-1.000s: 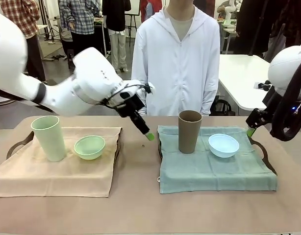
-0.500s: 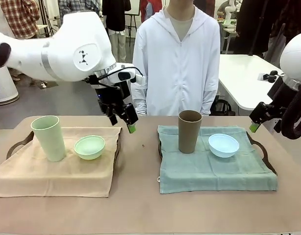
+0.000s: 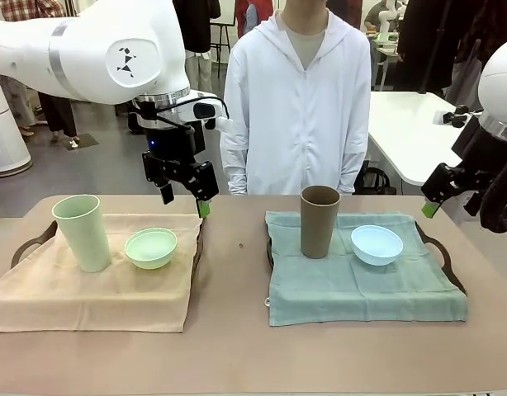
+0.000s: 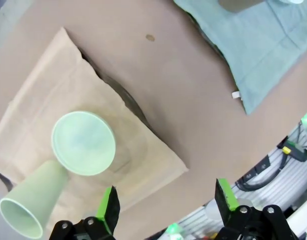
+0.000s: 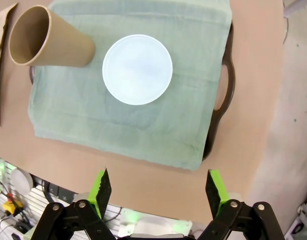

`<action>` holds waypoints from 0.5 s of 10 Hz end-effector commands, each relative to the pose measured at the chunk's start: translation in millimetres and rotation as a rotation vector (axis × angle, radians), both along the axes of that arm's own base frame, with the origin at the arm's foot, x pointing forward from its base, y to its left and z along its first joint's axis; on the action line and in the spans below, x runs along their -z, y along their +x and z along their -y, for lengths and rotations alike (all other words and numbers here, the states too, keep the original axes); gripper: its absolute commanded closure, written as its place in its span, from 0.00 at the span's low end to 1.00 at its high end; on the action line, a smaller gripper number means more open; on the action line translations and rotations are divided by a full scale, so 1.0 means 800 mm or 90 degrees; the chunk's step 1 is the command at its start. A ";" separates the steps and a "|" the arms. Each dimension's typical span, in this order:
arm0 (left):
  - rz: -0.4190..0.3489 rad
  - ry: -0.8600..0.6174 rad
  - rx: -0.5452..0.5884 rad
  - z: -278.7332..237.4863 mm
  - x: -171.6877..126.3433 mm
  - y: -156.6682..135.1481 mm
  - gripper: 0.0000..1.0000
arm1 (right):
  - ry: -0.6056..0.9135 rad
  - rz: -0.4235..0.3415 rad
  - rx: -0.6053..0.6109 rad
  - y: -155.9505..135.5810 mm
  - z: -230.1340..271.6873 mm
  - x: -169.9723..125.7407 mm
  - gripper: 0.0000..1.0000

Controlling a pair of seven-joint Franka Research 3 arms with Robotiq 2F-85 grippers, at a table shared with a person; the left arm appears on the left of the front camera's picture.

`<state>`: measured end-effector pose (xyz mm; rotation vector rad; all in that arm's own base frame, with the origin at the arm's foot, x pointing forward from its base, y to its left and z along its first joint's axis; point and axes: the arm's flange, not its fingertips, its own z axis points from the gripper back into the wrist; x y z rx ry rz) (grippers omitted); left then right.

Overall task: Set up a tray with a mat and arrange the tableware.
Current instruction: Place the Picnic Bowl and Reusable plastic cup back onto the Handle tray in front of the human's position.

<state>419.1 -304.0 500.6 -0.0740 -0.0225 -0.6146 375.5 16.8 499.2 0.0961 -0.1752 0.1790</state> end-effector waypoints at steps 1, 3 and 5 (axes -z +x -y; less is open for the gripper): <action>-0.006 -0.005 0.006 0.003 0.004 -0.001 0.00 | 0.008 0.003 0.000 0.003 0.001 0.003 0.03; -0.006 -0.005 0.006 0.003 0.004 -0.001 0.00 | 0.008 0.003 0.000 0.003 0.001 0.003 0.03; -0.006 -0.005 0.006 0.003 0.004 -0.001 0.00 | 0.008 0.003 0.000 0.003 0.001 0.003 0.03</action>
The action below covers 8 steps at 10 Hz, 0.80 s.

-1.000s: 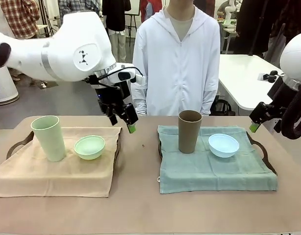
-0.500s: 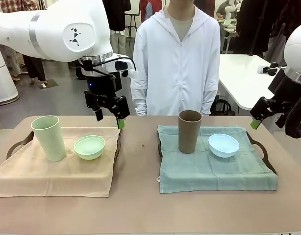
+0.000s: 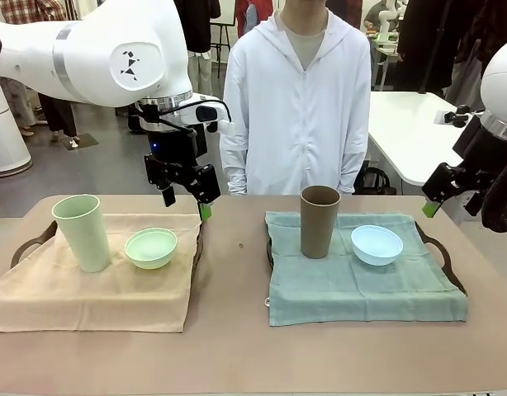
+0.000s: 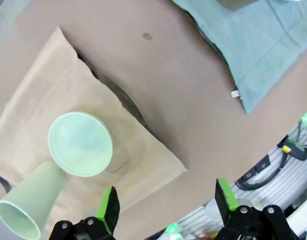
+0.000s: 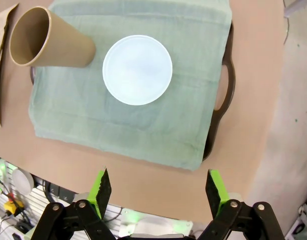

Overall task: Set up a tray with a mat and arrange the tableware.
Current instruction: Place the Picnic Bowl and Reusable plastic cup back onto the Handle tray in front of the human's position.

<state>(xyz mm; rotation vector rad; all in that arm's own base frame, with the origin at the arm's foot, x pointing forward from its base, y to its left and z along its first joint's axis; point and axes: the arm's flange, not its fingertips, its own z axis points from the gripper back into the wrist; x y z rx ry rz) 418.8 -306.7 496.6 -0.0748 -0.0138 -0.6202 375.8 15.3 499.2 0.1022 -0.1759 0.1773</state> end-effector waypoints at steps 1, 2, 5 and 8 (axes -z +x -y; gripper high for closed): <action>0.000 -0.006 0.002 0.000 -0.001 0.000 0.00 | 0.004 0.003 -0.001 0.003 -0.001 0.003 0.03; 0.000 -0.006 0.002 0.000 -0.001 0.000 0.00 | 0.004 0.003 -0.001 0.003 -0.001 0.003 0.03; 0.000 0.000 0.000 0.000 0.000 0.000 0.00 | 0.000 0.000 0.000 0.000 0.000 0.000 0.03; -0.028 -0.008 -0.036 -0.048 0.003 0.009 0.00 | 0.017 -0.002 0.011 -0.007 0.028 -0.006 0.03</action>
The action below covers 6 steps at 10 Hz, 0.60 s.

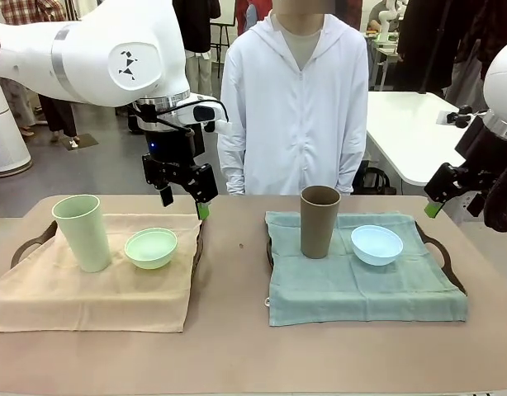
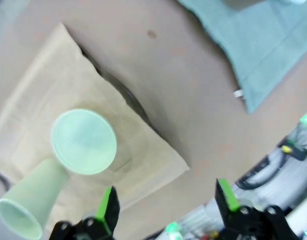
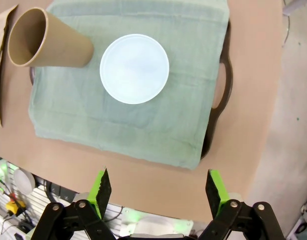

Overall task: Set up a tray with a mat and arrange the tableware.
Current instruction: Place the Picnic Bowl and Reusable plastic cup back onto the Handle tray in front of the human's position.

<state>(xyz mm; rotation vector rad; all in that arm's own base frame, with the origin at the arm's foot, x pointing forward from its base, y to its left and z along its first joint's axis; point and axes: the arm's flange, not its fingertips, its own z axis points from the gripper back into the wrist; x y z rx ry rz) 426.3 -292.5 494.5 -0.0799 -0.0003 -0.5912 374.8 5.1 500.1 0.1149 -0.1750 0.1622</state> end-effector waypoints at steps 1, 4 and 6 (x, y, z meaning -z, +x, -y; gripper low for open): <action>-0.027 -0.025 -0.036 -0.072 -0.009 0.001 0.00 | 0.022 0.004 0.031 -0.006 0.035 -0.014 0.03; -0.038 -0.060 -0.073 -0.188 -0.029 -0.004 0.00 | 0.076 -0.013 0.105 -0.005 0.107 -0.036 0.03; -0.045 -0.123 -0.098 -0.270 -0.023 0.004 0.00 | 0.158 -0.038 0.162 0.003 0.176 -0.042 0.03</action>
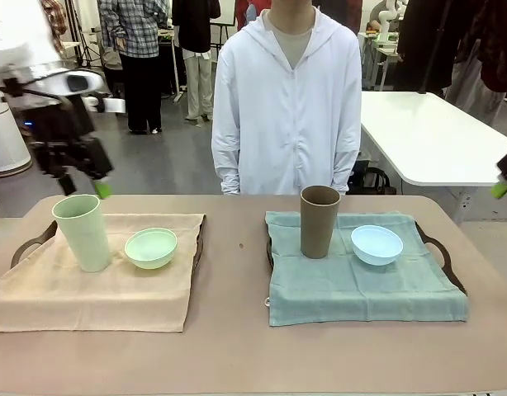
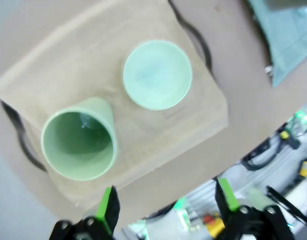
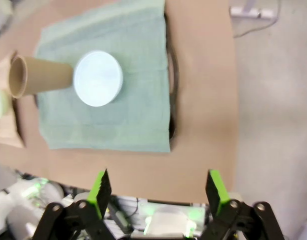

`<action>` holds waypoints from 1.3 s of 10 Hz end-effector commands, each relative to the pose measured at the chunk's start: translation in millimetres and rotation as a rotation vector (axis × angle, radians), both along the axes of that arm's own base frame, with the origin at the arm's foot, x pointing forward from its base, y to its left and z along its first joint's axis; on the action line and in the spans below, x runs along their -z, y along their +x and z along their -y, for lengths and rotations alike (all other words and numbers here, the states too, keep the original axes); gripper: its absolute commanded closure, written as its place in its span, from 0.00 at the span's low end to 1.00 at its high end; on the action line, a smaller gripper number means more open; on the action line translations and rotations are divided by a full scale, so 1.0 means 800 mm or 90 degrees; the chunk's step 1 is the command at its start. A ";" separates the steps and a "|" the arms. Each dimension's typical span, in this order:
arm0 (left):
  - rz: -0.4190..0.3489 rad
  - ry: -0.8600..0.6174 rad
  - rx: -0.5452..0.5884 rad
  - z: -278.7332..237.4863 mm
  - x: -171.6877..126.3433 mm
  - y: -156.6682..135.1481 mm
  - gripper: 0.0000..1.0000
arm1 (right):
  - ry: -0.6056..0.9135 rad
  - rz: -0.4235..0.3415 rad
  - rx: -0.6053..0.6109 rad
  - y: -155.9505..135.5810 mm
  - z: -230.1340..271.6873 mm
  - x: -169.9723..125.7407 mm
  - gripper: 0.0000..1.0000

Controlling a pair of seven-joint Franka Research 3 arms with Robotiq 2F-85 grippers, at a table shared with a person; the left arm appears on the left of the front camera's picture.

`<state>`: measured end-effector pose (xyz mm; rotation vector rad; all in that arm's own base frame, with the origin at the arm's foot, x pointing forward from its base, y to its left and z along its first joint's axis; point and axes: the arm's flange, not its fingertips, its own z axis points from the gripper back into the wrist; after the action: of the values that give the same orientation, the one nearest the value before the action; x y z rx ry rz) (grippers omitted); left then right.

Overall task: Set up a tray with a mat and arrange the tableware.
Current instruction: Place the Picnic Bowl and Reusable plastic cup back onto the Handle tray in front of the human's position.

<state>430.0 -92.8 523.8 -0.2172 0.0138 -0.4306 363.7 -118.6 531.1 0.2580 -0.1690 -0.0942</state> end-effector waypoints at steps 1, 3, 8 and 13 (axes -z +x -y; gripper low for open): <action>-0.002 -0.087 -0.013 -0.055 0.018 -0.001 0.00 | 0.098 -0.015 0.034 0.019 0.055 -0.003 0.03; 0.004 -0.209 -0.031 -0.127 0.029 -0.012 0.00 | 0.211 -0.018 0.078 0.014 0.129 -0.001 0.03; 0.021 -0.285 -0.065 -0.190 0.041 -0.017 0.00 | 0.250 -0.027 0.126 -0.003 0.176 0.020 0.03; 0.024 -0.291 -0.062 -0.188 0.042 -0.017 0.00 | 0.238 -0.033 0.135 -0.001 0.177 0.022 0.03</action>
<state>416.1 57.6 489.5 -0.6552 -0.1323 -0.3358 362.3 -260.4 513.3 0.6082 -0.1245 -0.3452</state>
